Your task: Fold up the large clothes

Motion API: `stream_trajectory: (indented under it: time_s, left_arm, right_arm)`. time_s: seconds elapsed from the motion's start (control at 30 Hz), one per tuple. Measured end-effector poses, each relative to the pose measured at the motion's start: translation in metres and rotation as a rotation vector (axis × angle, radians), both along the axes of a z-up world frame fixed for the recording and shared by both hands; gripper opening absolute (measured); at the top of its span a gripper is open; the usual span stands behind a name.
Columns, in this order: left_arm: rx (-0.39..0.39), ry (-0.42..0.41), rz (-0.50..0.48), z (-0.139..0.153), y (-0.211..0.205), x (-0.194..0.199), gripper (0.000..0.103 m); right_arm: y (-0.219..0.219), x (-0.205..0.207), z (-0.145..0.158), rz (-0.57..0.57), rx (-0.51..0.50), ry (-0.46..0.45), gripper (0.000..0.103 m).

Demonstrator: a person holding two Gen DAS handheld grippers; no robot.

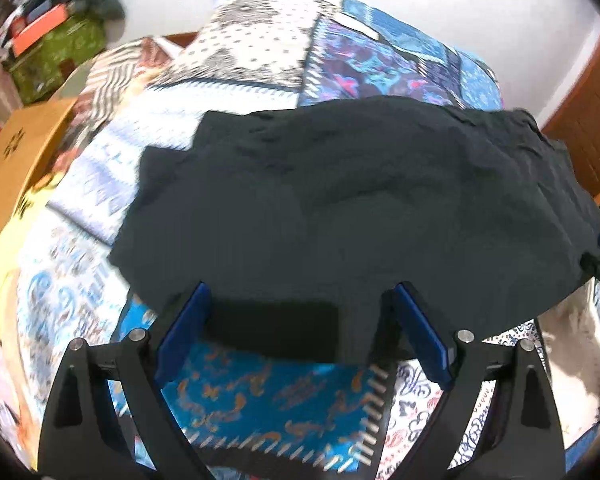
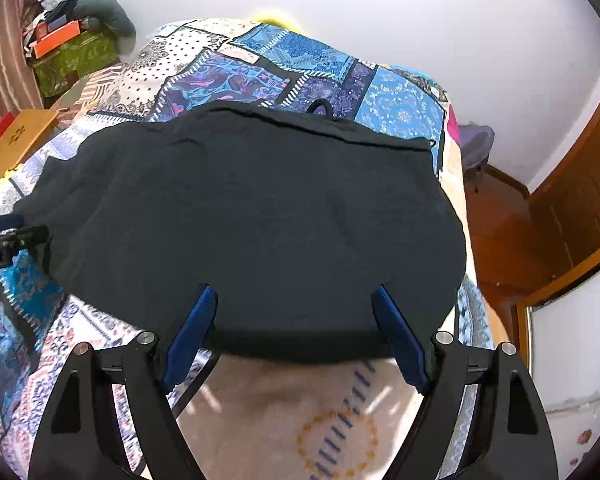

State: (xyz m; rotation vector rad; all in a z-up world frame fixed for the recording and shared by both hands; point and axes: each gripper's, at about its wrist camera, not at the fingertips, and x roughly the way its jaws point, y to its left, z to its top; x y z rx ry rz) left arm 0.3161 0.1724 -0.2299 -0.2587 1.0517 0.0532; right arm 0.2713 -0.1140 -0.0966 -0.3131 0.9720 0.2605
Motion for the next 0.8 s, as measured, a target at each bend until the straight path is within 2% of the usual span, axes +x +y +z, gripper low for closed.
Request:
stream_trajectory:
  time_s: [0.07,0.13,0.17,0.27,0.33,0.43,0.57,0.63,0.7,0.8]
  left_arm:
    - [-0.065,0.001,0.060,0.002,0.016,-0.011,0.093]
    - [-0.163,-0.019,0.143,0.004,0.035,-0.025,0.093]
    - [-0.252,-0.050,0.192,0.004,0.048,-0.038,0.093]
    - [-0.426,-0.075,0.290,-0.008,0.071,-0.063,0.093]
    - [-0.483,-0.060,0.335,-0.019,0.079,-0.071,0.093]
    - [-0.562,-0.038,0.345,-0.037,0.084,-0.071,0.093]
    - [-0.723,-0.052,0.279,-0.055,0.077,-0.055,0.093]
    - [-0.764,-0.052,0.262,-0.062,0.074,-0.043,0.093]
    - [-0.802,-0.039,0.281,-0.073,0.072,-0.030,0.093]
    - [-0.910,-0.039,0.340,-0.099,0.080,-0.018,0.093]
  right_arm:
    - [0.000,-0.003,0.005,-0.002,0.035,0.017,0.079]
    - [0.001,-0.003,0.011,-0.006,0.079,0.019,0.079]
    - [0.002,-0.003,0.015,-0.009,0.103,0.017,0.079]
    - [0.007,-0.002,0.021,-0.014,0.164,0.022,0.079]
    - [0.012,0.000,0.020,-0.012,0.190,0.034,0.079]
    - [0.022,0.002,0.015,0.000,0.204,0.038,0.079]
    - [0.035,0.004,0.006,0.013,0.199,0.027,0.079]
    - [0.039,0.006,0.001,0.017,0.188,0.033,0.079]
    - [0.043,0.012,-0.009,0.019,0.173,0.055,0.079]
    - [0.047,0.017,-0.018,0.030,0.136,0.065,0.079]
